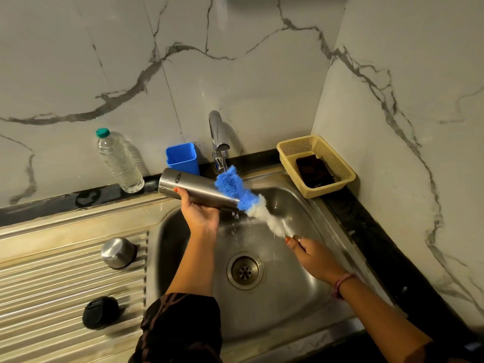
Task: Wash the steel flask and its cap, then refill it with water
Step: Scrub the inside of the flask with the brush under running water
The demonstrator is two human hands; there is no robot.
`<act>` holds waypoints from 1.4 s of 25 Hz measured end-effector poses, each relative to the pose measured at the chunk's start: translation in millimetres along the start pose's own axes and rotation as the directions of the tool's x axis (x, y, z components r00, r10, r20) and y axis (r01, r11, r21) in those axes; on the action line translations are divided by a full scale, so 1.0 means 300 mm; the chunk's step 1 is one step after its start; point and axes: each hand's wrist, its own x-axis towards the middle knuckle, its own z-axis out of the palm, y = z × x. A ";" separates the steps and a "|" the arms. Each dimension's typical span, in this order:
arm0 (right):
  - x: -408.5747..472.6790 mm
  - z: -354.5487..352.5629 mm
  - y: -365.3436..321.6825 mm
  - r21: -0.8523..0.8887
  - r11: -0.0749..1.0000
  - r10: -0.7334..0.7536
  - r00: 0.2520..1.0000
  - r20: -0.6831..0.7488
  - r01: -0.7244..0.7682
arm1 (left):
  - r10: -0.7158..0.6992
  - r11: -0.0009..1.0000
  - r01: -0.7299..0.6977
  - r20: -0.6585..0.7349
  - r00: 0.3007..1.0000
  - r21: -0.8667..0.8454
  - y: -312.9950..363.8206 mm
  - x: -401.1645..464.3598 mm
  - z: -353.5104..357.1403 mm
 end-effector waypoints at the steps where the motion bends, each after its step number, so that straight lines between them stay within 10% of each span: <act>1: 0.009 0.000 -0.019 -0.040 0.999 -0.016 1.000 0.016 0.017 | -0.012 1.000 0.012 0.011 1.000 0.017 -0.004 -0.005 -0.006; 35: 0.084 -0.053 -0.117 -0.265 0.960 -0.122 0.986 -0.115 0.088 | -0.344 0.820 0.280 0.039 0.938 0.500 -0.131 -0.102 -0.062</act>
